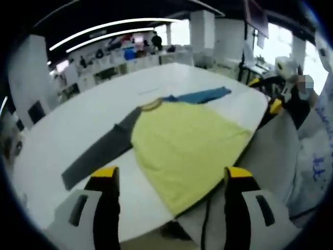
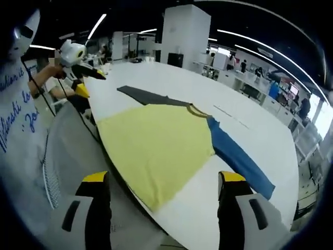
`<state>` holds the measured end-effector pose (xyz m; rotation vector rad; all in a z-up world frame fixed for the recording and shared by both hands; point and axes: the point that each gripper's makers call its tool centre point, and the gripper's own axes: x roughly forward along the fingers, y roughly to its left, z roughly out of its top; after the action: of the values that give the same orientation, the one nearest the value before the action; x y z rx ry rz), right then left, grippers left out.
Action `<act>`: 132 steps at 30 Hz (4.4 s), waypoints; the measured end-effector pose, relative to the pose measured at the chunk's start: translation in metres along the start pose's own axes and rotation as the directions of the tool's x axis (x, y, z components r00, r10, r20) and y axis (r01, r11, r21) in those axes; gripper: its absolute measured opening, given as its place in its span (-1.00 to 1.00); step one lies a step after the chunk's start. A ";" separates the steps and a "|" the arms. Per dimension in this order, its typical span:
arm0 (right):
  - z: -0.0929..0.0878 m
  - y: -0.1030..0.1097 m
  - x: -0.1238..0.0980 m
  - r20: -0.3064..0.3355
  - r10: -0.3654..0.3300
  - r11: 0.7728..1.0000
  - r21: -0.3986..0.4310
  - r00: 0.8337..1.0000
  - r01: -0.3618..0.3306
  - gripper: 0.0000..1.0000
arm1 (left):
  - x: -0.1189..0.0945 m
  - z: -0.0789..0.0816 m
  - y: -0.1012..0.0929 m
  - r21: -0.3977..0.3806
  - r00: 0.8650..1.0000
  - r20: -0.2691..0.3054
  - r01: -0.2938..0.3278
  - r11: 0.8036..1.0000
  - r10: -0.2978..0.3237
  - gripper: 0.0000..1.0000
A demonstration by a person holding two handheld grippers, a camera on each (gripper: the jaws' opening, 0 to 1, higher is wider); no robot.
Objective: Fold the garment on the visible template until the final outline fits inside the template.
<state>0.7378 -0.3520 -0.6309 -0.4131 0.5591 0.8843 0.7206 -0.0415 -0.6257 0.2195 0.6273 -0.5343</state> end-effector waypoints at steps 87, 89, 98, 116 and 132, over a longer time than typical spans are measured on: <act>-0.076 -0.235 -0.031 0.029 -0.306 0.922 0.259 0.952 0.289 0.85 | 0.002 0.044 -0.039 0.013 0.999 0.046 -0.019 1.000 0.019 0.96; -0.081 -0.250 -0.028 0.009 -0.323 0.914 0.261 0.946 0.309 0.82 | 0.002 0.045 -0.041 0.018 0.999 0.041 -0.017 1.000 0.016 0.97; -0.101 -0.279 -0.008 -0.056 -0.322 0.895 0.308 0.945 0.323 0.59 | 0.001 0.039 -0.045 0.005 1.000 0.010 -0.005 1.000 0.005 0.98; -0.156 -0.337 0.015 -0.161 -0.370 0.809 0.429 0.915 0.402 0.04 | -0.006 0.033 -0.044 -0.035 0.999 -0.004 -0.042 0.998 0.042 0.95; -0.194 -0.373 0.041 -0.219 -0.410 0.704 0.541 0.885 0.460 -0.53 | -0.011 0.025 -0.042 -0.078 0.997 -0.037 -0.064 0.995 0.061 0.93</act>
<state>1.0072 -0.6479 -0.7674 -0.0069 0.7382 0.2017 0.7030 -0.0811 -0.6007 0.1734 0.6722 -0.4452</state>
